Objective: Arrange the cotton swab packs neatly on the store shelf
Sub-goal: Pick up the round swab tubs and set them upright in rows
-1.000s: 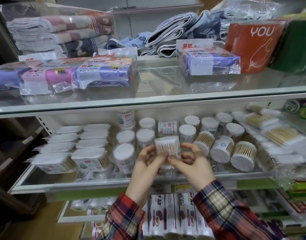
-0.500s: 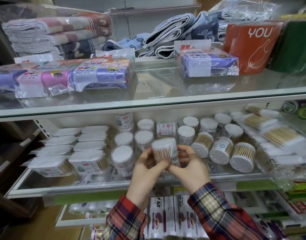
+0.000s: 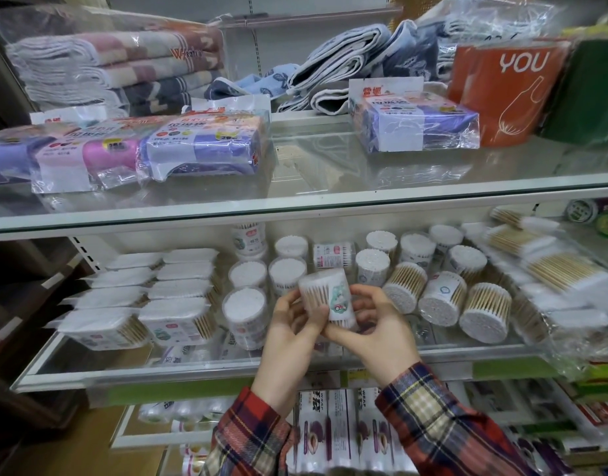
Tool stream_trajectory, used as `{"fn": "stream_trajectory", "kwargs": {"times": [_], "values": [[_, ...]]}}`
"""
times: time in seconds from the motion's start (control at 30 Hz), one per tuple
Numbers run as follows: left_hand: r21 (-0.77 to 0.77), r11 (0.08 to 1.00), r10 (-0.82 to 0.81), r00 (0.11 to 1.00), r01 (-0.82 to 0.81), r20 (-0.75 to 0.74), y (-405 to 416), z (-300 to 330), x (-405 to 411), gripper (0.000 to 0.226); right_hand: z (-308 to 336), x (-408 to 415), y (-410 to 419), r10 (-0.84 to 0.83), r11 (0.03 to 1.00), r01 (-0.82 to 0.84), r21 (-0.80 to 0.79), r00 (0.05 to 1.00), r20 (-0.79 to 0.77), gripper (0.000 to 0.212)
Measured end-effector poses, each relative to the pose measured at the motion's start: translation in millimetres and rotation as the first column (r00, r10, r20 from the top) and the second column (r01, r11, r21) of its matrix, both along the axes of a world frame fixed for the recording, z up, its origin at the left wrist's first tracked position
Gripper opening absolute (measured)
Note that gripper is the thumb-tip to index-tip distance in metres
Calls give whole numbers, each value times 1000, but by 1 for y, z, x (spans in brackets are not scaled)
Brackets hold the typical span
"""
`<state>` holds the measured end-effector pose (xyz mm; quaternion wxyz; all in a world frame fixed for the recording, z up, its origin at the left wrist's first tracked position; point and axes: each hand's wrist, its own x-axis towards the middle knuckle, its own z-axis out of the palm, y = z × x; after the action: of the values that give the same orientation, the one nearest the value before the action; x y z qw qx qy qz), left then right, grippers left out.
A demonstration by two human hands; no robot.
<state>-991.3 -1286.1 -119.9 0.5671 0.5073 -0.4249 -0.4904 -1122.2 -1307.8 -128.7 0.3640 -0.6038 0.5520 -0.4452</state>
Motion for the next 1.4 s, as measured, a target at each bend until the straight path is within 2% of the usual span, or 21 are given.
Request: {"fn": "stream_trajectory", "kwargs": {"times": [0.07, 0.3, 0.47, 0.67, 0.87, 1.0, 1.1, 1.27, 1.4], "values": [[-15, 1000, -19, 1000, 19, 0, 0, -1, 3, 37, 3, -4, 1, 65, 998, -65, 11, 997, 37, 74], [-38, 990, -139, 987, 136, -77, 3, 1, 10, 46, 17, -25, -3, 193, 978, -206, 31, 954, 229, 36], [-54, 975, -222, 967, 217, -125, 4, 1, 11, 57, 19, -30, -6, 273, 949, -305, 83, 923, 272, 52], [-39, 976, -219, 947, 216, -237, 6, -4, 12, 54, 17, -27, -6, 321, 914, -386, 127, 876, 360, 57], [17, 978, -198, 958, 206, -208, 5, -9, 12, 45, 10, -25, -6, 252, 948, -295, 116, 923, 290, 56], [39, 991, -123, 992, 125, -42, 5, -11, 9, 31, 11, -22, -4, 140, 984, -161, 72, 961, 238, 54], [0, 996, -93, 992, 93, 81, 10, -12, 5, 25, 10, -18, -2, 59, 998, -62, 6, 977, 204, 52], [-14, 994, -105, 989, 107, 108, 16, -10, -2, 47, 4, -8, -2, -1, 999, 9, -48, 986, 166, 50], [-28, 995, -92, 988, 96, 124, 15, -6, 0, 53, 1, -6, -2, 44, 999, -40, -21, 980, 196, 53]]}}
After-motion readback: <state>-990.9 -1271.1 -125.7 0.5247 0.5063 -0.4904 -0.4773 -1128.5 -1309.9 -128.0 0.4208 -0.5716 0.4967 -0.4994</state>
